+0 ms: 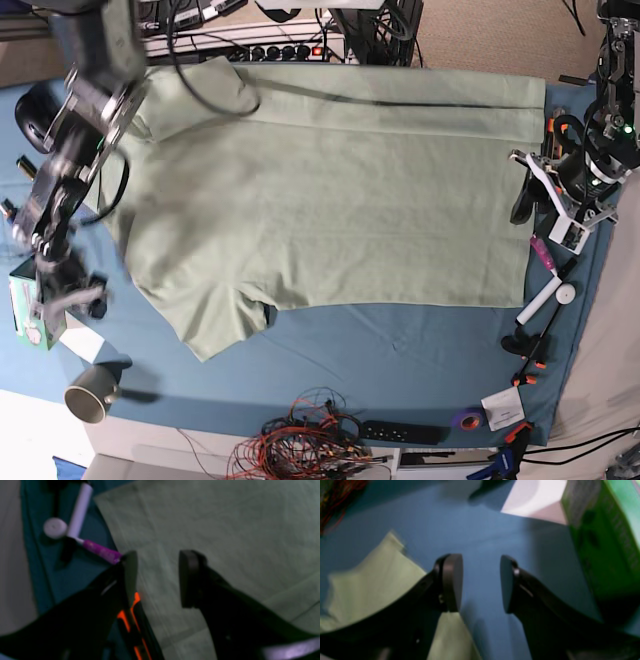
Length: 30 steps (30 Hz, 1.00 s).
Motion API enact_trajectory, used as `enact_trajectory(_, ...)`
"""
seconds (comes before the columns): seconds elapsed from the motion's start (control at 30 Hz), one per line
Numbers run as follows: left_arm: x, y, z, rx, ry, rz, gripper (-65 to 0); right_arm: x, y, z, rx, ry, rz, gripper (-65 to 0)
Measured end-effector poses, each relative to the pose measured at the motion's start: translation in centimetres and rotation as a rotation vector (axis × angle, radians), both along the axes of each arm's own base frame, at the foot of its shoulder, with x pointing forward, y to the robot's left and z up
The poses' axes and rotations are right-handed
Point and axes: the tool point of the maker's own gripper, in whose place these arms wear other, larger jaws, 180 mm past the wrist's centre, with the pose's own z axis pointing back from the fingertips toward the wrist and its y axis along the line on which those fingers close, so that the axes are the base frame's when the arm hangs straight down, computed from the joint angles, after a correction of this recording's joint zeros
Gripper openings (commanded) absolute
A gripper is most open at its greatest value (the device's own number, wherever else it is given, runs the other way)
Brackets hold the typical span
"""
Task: Fold the T-shirt properly
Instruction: 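Reach both grippers toward the shirt's side edges near the hem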
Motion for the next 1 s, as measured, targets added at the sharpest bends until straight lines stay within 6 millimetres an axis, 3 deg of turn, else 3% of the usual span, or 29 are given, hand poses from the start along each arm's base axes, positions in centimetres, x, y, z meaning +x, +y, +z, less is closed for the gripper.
enact_trajectory(0.1,-0.1,0.5,-0.7,0.001,0.019,0.015,-37.1,2.8,0.6,0.5,0.104,0.034,0.018,-40.1)
enact_trajectory(0.2,-0.2,0.8,-1.4,-0.007,0.039,0.030,-37.1,3.8,1.7,0.0,0.118,0.091,0.054,-40.1)
enact_trajectory(0.3,-0.3,1.0,-1.9,-0.014,0.051,0.041,-37.1,3.0,2.9,-2.6,0.062,0.189,0.108,-40.1)
enact_trajectory(0.43,-0.4,0.9,-2.1,-0.022,0.056,0.046,-37.1,1.8,6.0,-6.3,0.006,0.273,0.191,-40.1)
enact_trajectory(0.5,-0.4,0.9,-2.1,-0.022,0.055,0.046,-37.1,1.9,7.0,-6.7,-0.016,0.271,0.216,-40.1)
enact_trajectory(0.83,-0.4,0.9,-2.2,-0.021,0.057,0.046,-37.1,1.7,7.5,-7.3,-0.059,0.255,0.246,-40.1)
enact_trajectory(1.0,-0.4,0.9,-2.2,-0.021,0.057,0.046,-37.1,1.4,9.3,-7.1,0.005,0.238,0.328,-40.1)
